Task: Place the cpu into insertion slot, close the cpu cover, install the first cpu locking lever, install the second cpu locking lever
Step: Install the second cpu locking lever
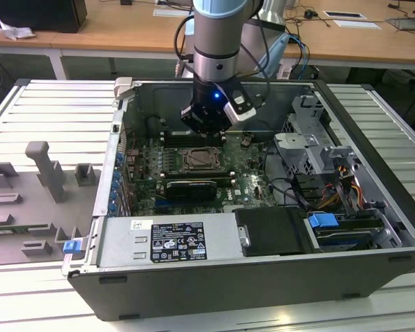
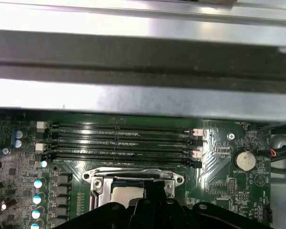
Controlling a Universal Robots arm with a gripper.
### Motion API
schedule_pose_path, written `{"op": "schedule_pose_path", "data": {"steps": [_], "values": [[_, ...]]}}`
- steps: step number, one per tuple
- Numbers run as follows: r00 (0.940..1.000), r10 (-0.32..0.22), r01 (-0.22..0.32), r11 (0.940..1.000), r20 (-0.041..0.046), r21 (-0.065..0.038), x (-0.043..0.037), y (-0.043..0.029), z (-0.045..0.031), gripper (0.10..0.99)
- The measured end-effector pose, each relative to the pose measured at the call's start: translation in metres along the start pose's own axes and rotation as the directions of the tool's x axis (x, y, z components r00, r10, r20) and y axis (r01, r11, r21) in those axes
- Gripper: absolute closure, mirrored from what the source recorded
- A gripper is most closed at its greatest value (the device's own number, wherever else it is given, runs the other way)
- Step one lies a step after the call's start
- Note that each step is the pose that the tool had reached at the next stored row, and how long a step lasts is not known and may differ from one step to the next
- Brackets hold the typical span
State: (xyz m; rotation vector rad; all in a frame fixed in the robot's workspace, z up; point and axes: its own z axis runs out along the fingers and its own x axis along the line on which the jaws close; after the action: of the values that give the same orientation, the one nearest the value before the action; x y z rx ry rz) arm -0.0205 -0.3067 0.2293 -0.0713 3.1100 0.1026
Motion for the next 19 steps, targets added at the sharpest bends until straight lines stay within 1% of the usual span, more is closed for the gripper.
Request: {"op": "schedule_pose_path", "data": {"steps": [2,3,5,8,13,15,18,19], "values": [[1.0,0.0,0.0,1.0,0.0,0.0,0.0003,-0.0062,-0.0003,0.98],[1.0,0.0,0.0,1.0,0.0,0.0,0.0003,-0.0073,-0.0008,0.98],[1.0,0.0,0.0,1.0,0.0,0.0,0.0002,-0.0079,-0.0068,0.98],[1.0,0.0,0.0,1.0,0.0001,0.0,0.0003,-0.0103,-0.0077,0.98],[1.0,0.0,0.0,1.0,0.0,0.0,0.0008,-0.0227,-0.0085,0.98],[1.0,0.0,0.0,1.0,-0.0017,0.0,0.001,-0.027,-0.0088,0.98],[1.0,0.0,0.0,1.0,-0.0024,-0.007,0.0023,-0.0528,-0.0103,0.98],[1.0,0.0,0.0,1.0,-0.0023,-0.009,0.0028,-0.0549,-0.0105,0.98]]}}
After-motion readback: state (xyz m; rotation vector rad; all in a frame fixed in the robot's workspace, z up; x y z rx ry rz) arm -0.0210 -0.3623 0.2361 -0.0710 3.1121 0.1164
